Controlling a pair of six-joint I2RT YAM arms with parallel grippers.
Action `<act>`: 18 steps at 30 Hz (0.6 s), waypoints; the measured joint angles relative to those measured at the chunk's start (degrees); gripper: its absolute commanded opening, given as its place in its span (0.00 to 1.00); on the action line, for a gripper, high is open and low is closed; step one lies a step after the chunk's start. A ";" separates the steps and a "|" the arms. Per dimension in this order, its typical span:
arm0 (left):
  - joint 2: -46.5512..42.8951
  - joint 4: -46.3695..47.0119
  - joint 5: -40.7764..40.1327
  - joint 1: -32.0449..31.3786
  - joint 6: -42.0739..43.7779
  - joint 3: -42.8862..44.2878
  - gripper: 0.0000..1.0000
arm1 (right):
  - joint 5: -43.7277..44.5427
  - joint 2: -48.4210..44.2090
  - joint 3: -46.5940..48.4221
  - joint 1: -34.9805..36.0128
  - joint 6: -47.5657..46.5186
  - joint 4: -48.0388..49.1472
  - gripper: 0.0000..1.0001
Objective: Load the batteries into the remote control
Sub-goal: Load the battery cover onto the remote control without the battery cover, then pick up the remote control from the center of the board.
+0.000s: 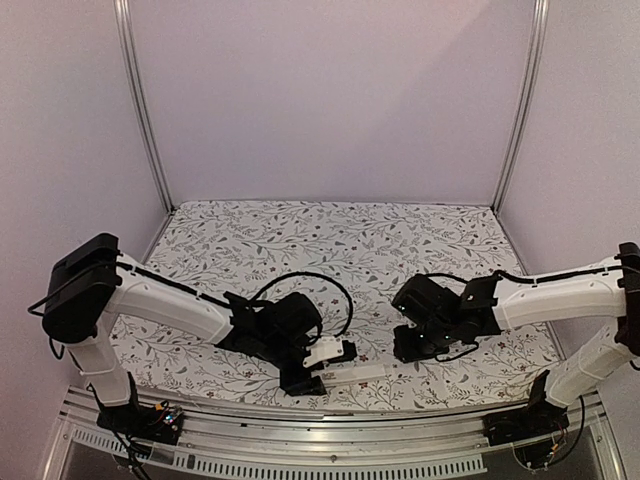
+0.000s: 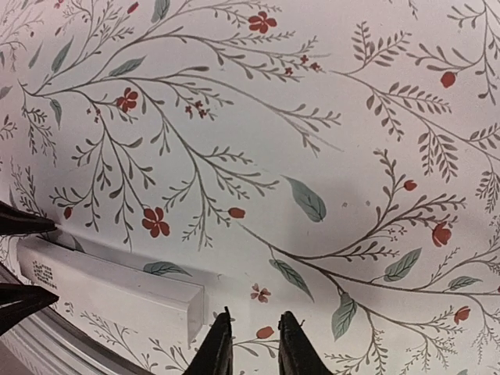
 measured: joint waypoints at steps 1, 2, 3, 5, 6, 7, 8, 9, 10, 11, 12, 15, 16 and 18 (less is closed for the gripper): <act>-0.24 0.09 -0.09 0.00 0.00 -0.17 0.72 | 0.04 -1.22 -0.22 -0.46 -1.38 -0.02 0.28; -0.59 0.09 -0.20 0.00 -0.11 -0.48 0.78 | 0.02 -2.21 -0.24 -0.79 -2.62 0.02 0.33; -0.98 0.00 -0.33 -0.02 0.11 -0.68 0.80 | -0.02 -3.34 -0.22 -1.01 -4.07 0.28 0.38; -2.23 -0.24 -0.90 -0.17 -0.07 -1.33 0.82 | -0.42 -5.60 -0.22 -1.05 -7.89 0.98 0.50; -3.13 -0.63 -1.27 -0.22 -0.09 -1.53 0.82 | -1.05 -7.10 -0.22 -1.05 -11.21 1.90 0.55; -4.26 -1.14 -1.68 -0.24 -0.26 -1.73 0.83 | -1.90 -8.33 -0.22 -1.05 -13.66 2.93 0.58; -5.73 -1.68 -2.14 -0.24 -0.61 -1.84 0.85 | -2.69 -9.20 -0.22 -1.05 -15.37 3.87 0.61; -7.19 -2.19 -2.64 -0.24 -1.11 -1.88 0.85 | -4.11 -10.27 -0.22 -1.05 -18.95 5.07 0.63; -9.27 -2.60 -3.08 -0.11 -1.95 -2.16 0.86 | -5.62 -10.99 -0.22 -1.05 -21.53 6.25 0.64; -11.80 -2.93 -3.32 0.22 -2.93 -2.58 0.85 | -7.39 -11.56 -0.22 -1.05 -24.81 7.54 0.65; -14.73 -3.02 -3.28 0.48 -4.17 -3.28 0.84 | -8.98 -11.89 -0.22 -1.03 -27.78 8.83 0.65; -24.90 -2.58 -3.61 3.10 -10.12 -6.16 0.69 | -13.81 -11.58 -0.22 -0.46 -37.35 12.76 0.66; -28.55 -2.19 -4.00 4.79 -12.85 -7.43 0.66 | -15.13 -11.08 -0.22 -0.02 -40.15 14.14 0.66; -33.97 -0.70 -4.57 7.80 -18.40 -9.92 0.61 | -17.18 -9.14 -0.13 1.51 -46.03 16.92 0.67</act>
